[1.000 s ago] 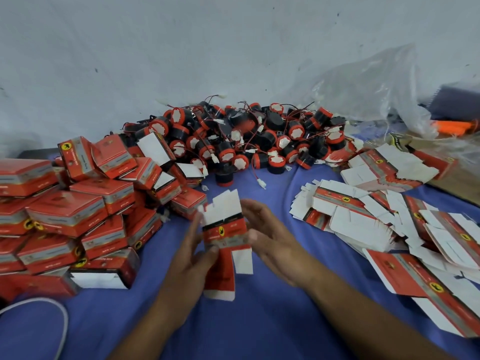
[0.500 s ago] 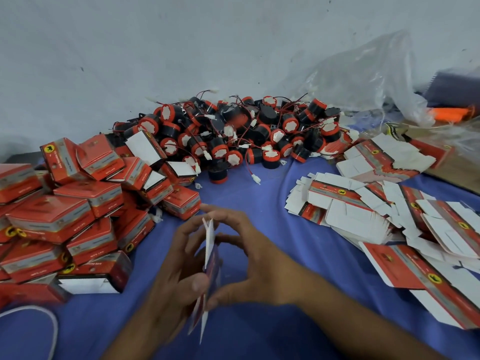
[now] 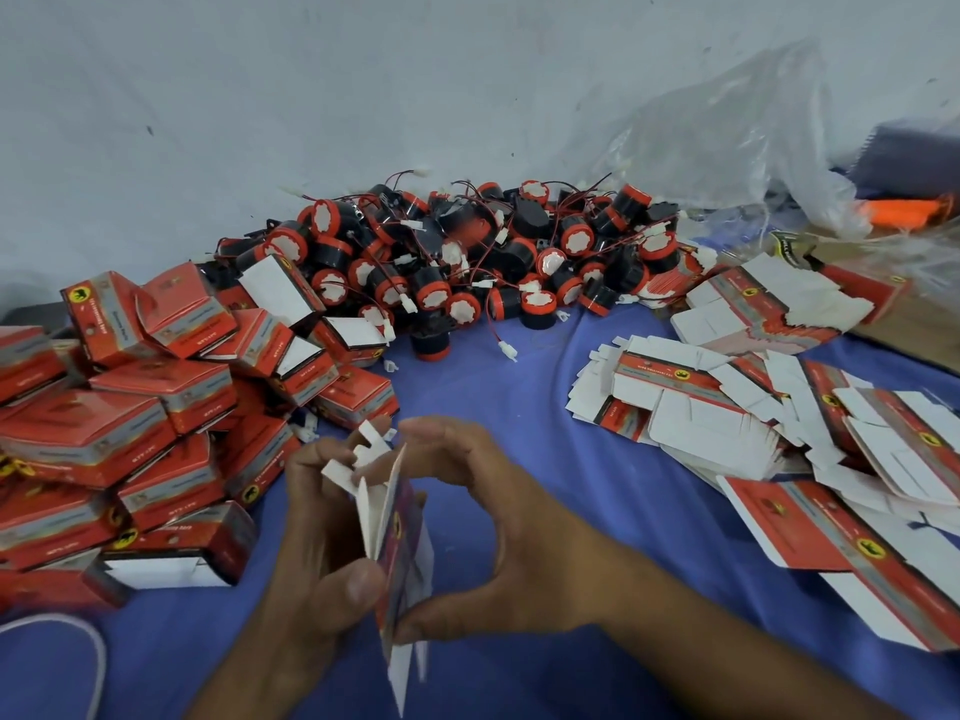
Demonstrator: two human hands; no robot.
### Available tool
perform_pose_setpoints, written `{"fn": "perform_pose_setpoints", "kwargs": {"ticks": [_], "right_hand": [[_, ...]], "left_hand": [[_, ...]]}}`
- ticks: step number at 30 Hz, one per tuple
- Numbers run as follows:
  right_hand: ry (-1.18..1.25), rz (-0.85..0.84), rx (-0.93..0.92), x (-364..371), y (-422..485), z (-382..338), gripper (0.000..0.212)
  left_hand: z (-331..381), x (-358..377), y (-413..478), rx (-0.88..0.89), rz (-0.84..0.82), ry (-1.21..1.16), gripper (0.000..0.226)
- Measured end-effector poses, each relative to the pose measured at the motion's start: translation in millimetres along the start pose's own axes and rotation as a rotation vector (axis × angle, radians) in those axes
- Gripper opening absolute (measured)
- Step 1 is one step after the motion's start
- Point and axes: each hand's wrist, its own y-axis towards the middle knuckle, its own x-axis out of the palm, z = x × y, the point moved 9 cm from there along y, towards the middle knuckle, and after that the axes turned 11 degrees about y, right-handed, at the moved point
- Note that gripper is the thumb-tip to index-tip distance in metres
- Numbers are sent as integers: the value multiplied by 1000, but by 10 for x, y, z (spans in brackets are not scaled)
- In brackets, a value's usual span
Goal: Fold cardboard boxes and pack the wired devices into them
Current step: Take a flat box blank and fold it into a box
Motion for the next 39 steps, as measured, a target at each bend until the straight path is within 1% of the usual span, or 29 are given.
{"fn": "perform_pose_setpoints", "kwargs": {"ticks": [2,4,5,7,9,11,14,16,17,18,20,21,23,25,26,29,31,33,35,36,37,39], "right_hand": [[-6,-8,4,5,-6,-10,110],[-33,-8,-16,16,10,-58,106],[-46,-10,-24,29,25,-83,103],[-57,-12,-23,45,46,-116,98],[-56,-4,-32,28,40,-152,95],[-81,6,-75,17,27,-214,96],[-98,8,-133,26,12,-282,98],[-49,22,-151,0,-2,-283,95],[-13,35,-158,-20,-7,-273,93],[26,44,-165,-41,-14,-256,91],[78,69,-174,-80,-21,-189,84],[71,108,-165,-121,-17,-138,80],[36,207,-127,-230,-11,-22,73],[73,240,-65,-261,-6,96,66],[116,232,-35,-238,1,142,62],[247,211,16,-151,25,214,38],[376,235,42,-158,42,242,29],[503,277,54,-232,39,279,24],[537,284,62,-298,26,314,24],[531,272,72,-311,27,329,28],[506,258,81,-315,30,340,34],[382,267,76,-332,33,336,47]], "left_hand": [[14,23,1,-7,-24,-29,96],[87,82,1,13,-68,-16,87],[126,109,-2,25,-84,-7,87],[158,147,2,23,-101,-38,105],[126,149,4,-27,-77,-157,116],[76,88,-8,-63,-9,-195,120],[19,-15,-59,-94,58,-118,120],[10,-56,-64,-95,66,-89,115],[13,-75,-50,-79,70,-80,109],[5,-110,-30,-55,84,-70,98],[-34,-241,2,-10,151,-55,67],[-64,-304,11,-2,185,-37,58],[-138,-340,22,-17,210,-13,59],[-203,-258,19,-45,174,-35,59],[-223,-183,13,-58,128,-48,60],[-280,-15,-14,-91,1,-39,76],[-314,25,-32,-95,-28,-33,88],[-338,71,-39,-113,-35,-39,86],[-336,49,-28,-122,11,-4,79],[-313,4,-16,-106,55,18,76],[-288,-47,-1,-79,92,32,70],[-240,-110,15,-37,138,26,60]]}}
